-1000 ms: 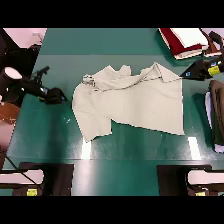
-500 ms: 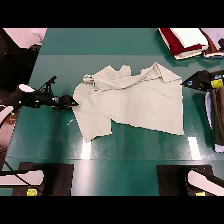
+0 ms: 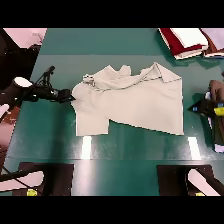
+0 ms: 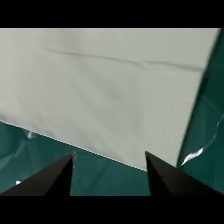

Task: Fold the shirts.

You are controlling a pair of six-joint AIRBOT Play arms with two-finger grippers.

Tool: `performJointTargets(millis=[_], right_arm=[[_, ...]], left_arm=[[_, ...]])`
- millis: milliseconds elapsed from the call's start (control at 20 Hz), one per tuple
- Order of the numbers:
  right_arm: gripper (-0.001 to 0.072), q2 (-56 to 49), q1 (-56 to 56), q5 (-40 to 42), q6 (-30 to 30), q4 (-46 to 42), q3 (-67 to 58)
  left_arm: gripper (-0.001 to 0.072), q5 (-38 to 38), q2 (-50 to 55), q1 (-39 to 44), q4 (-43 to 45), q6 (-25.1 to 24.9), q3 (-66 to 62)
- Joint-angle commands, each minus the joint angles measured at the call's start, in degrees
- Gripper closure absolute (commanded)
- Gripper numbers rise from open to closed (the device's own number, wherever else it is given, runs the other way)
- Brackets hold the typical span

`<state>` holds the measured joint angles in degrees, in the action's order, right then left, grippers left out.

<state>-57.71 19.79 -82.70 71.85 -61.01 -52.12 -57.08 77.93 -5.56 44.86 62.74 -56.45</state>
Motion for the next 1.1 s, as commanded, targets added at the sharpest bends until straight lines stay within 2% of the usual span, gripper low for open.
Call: performJointTargets(millis=[0, 150, 350, 450, 750, 800, 850, 900, 1050], right_arm=[[0.016, 0.2, 11.5, 0.5, -1.2, -1.6, 10.3], [0.0162, -3.9, 17.4, 1.8, -3.8, -1.5, 16.7], [0.0164, -9.0, 16.9, 4.5, -6.8, 3.7, 21.5], [0.0266, -10.5, 14.5, 6.0, -7.0, 5.6, 21.8], [0.0287, -11.2, 5.4, 9.0, -6.3, 6.0, 21.9], [0.0415, -11.2, 4.2, 8.9, -6.4, 5.9, 21.9], [0.0618, -11.2, 3.1, 8.6, -6.4, 5.8, 21.9], [0.0697, -11.1, 2.3, 8.4, -6.4, 5.9, 21.8], [0.0698, -7.0, 0.4, 8.1, -6.4, 5.9, 21.0]], left_arm=[[0.0684, -0.1, -4.3, 0.1, 1.9, 0.2, -1.2], [0.0684, -0.2, -4.4, 0.1, 2.0, 0.2, -1.2], [0.0684, -0.5, -4.4, 0.1, 1.9, 0.3, -1.2], [0.0684, -0.5, -4.4, 0.1, 1.9, 0.3, -1.2], [0.0684, -0.7, -4.4, 0.1, 1.9, 0.3, -1.2], [0.0684, -1.2, -4.4, 0.1, 2.0, 0.3, -1.2], [0.0684, -2.1, -4.4, 0.1, 2.0, 0.3, -1.2], [0.0685, -2.8, -4.5, 0.1, 2.3, 0.4, -1.2], [0.0685, -3.0, -7.4, 0.0, 6.6, 3.7, -1.6]])
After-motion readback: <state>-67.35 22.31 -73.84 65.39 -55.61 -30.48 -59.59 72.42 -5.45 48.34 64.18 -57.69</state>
